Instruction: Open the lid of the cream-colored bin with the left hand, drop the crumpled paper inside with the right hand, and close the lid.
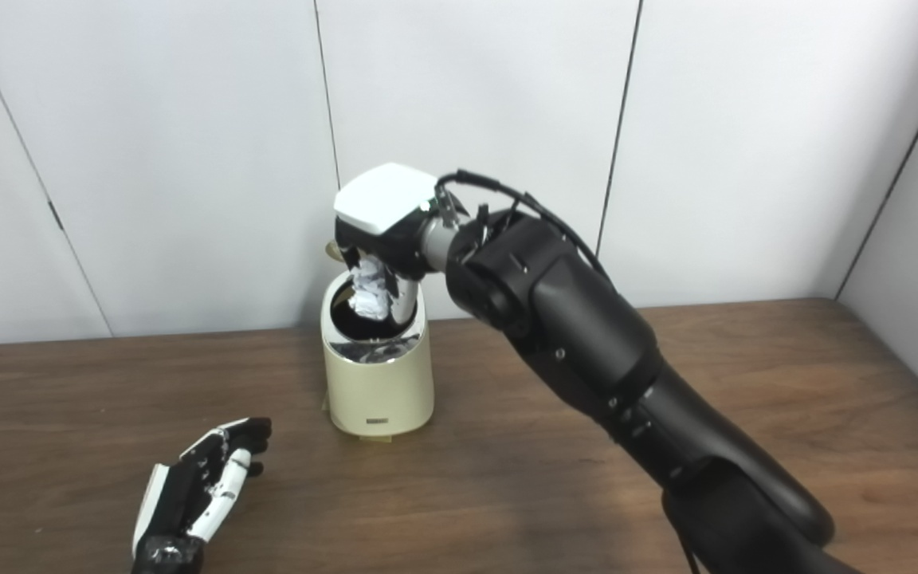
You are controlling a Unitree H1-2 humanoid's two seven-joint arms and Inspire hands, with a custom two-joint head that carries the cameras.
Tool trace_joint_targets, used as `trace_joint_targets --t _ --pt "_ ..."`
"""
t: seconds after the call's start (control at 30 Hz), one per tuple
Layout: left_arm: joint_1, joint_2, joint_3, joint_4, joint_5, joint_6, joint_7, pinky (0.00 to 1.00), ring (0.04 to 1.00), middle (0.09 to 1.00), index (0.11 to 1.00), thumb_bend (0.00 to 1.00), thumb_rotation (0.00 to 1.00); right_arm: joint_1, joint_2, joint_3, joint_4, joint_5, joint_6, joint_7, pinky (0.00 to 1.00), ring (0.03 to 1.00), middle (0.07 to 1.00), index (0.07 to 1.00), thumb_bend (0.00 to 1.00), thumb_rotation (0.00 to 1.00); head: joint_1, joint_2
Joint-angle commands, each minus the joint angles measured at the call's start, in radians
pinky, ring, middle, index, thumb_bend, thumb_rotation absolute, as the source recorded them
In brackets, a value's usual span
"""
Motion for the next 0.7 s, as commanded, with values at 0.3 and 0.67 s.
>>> trace_joint_targets --t 0.3,0.67 --pt "-0.022 0.001 -0.002 -0.039 0.002 -0.015 0.002 0.71 0.772 0.758 0.735 0.19 0.55 -0.034 0.007 0.020 0.039 -0.083 0.008 -0.023 0.14 0.216 0.397 0.497 0.52 0.00 -0.001 0.006" --pt "-0.020 0.000 -0.003 -0.044 0.000 -0.011 0.000 0.72 0.773 0.761 0.738 0.18 0.54 -0.006 -0.008 0.045 0.069 -0.130 -0.049 -0.120 0.12 0.183 0.469 0.477 0.53 0.00 -0.002 0.005"
